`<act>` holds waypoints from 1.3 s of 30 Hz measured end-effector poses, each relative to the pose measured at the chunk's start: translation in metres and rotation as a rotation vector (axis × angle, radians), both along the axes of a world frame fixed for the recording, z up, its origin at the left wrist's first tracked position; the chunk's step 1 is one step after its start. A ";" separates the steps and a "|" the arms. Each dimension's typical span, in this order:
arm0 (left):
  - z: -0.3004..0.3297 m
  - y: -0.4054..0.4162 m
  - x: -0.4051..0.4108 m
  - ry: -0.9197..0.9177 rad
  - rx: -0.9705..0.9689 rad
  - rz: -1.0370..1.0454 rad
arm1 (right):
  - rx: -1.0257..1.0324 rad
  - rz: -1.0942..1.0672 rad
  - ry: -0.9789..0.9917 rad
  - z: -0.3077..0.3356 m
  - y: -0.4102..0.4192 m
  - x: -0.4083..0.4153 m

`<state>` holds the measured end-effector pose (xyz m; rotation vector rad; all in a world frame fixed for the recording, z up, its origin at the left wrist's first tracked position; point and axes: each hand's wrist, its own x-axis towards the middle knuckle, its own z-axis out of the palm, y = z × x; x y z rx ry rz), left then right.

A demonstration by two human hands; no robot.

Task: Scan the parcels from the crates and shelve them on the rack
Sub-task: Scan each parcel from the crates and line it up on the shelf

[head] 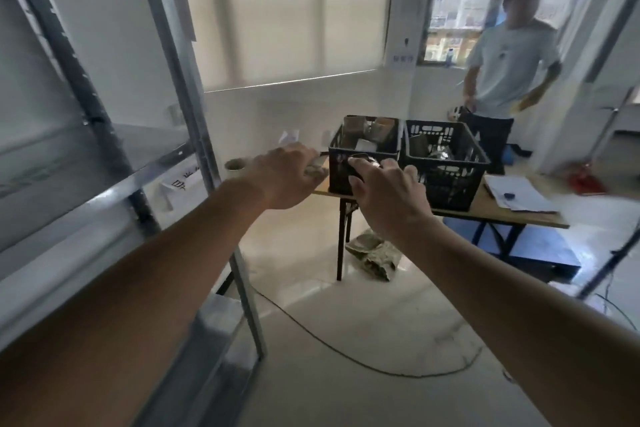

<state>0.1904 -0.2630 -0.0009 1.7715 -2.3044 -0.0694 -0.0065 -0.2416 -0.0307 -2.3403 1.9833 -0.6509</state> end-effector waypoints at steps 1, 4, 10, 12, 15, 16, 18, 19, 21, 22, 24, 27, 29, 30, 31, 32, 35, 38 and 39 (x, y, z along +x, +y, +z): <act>-0.005 -0.024 -0.005 0.002 0.013 -0.028 | 0.004 -0.027 -0.008 -0.001 -0.016 -0.006; -0.015 -0.083 -0.031 -0.021 0.041 -0.108 | 0.007 -0.111 -0.024 -0.008 -0.058 -0.028; -0.025 -0.183 -0.105 -0.050 0.046 -0.255 | 0.023 -0.230 -0.030 -0.029 -0.142 -0.091; -0.030 -0.214 -0.136 -0.049 0.066 -0.287 | 0.018 -0.265 -0.019 -0.039 -0.173 -0.119; -0.043 -0.262 -0.186 -0.035 0.094 -0.316 | 0.020 -0.291 -0.004 -0.056 -0.220 -0.168; -0.050 -0.279 -0.204 -0.036 0.107 -0.321 | 0.028 -0.297 -0.009 -0.061 -0.235 -0.186; -0.061 -0.311 -0.238 -0.043 0.128 -0.327 | 0.051 -0.316 -0.016 -0.069 -0.263 -0.220; -0.066 -0.326 -0.256 -0.054 0.142 -0.328 | 0.070 -0.325 -0.013 -0.073 -0.277 -0.236; -0.073 -0.353 -0.286 -0.058 0.168 -0.324 | 0.107 -0.326 -0.002 -0.083 -0.304 -0.264; -0.076 -0.366 -0.299 -0.054 0.177 -0.321 | 0.122 -0.325 0.001 -0.087 -0.317 -0.276; -0.082 -0.393 -0.323 -0.050 0.201 -0.329 | 0.146 -0.332 0.004 -0.095 -0.343 -0.298; -0.093 -0.434 -0.350 -0.056 0.232 -0.334 | 0.190 -0.342 0.005 -0.106 -0.379 -0.322; -0.100 -0.463 -0.364 -0.054 0.252 -0.330 | 0.218 -0.345 0.007 -0.113 -0.405 -0.335; -0.104 -0.477 -0.370 -0.054 0.266 -0.328 | 0.225 -0.349 0.008 -0.116 -0.418 -0.341; -0.109 -0.491 -0.374 -0.060 0.280 -0.327 | 0.229 -0.354 0.009 -0.120 -0.432 -0.346; -0.114 -0.506 -0.378 -0.068 0.291 -0.328 | 0.230 -0.358 0.010 -0.125 -0.446 -0.351; -0.127 -0.551 -0.389 -0.065 0.311 -0.330 | 0.229 -0.365 0.031 -0.139 -0.492 -0.361; -0.140 -0.598 -0.399 -0.045 0.319 -0.337 | 0.223 -0.370 0.050 -0.149 -0.539 -0.369; -0.144 -0.614 -0.402 -0.041 0.330 -0.339 | 0.232 -0.373 0.051 -0.151 -0.553 -0.371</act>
